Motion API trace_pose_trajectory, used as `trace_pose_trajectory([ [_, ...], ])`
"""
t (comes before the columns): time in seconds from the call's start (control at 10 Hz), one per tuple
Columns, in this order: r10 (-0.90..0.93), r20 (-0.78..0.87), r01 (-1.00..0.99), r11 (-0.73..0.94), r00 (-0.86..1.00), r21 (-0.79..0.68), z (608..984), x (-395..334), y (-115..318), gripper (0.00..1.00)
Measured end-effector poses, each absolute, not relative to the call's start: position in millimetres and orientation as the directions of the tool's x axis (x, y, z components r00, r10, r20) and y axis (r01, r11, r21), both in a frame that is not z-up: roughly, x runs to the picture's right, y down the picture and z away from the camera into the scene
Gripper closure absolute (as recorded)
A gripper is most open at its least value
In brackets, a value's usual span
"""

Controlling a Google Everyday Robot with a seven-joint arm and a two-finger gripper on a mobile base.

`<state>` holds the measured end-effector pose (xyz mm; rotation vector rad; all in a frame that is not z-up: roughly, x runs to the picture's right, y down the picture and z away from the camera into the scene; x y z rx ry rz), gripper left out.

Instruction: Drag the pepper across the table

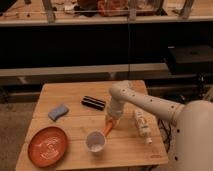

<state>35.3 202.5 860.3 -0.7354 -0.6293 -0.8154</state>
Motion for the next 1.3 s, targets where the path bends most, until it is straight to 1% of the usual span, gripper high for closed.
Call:
trace_pose_trajectory([
  [0.1,-0.412,0.736,0.817,0.473,0.537,-0.33,860.3,35.3,202.5,0.99],
  [0.2,-0.412,0.736,0.817,0.473,0.537,-0.33,860.3,35.3,202.5,1.0],
  [1.3,-0.412,0.736,0.817,0.473,0.537,-0.33,860.3,35.3,202.5,1.0],
])
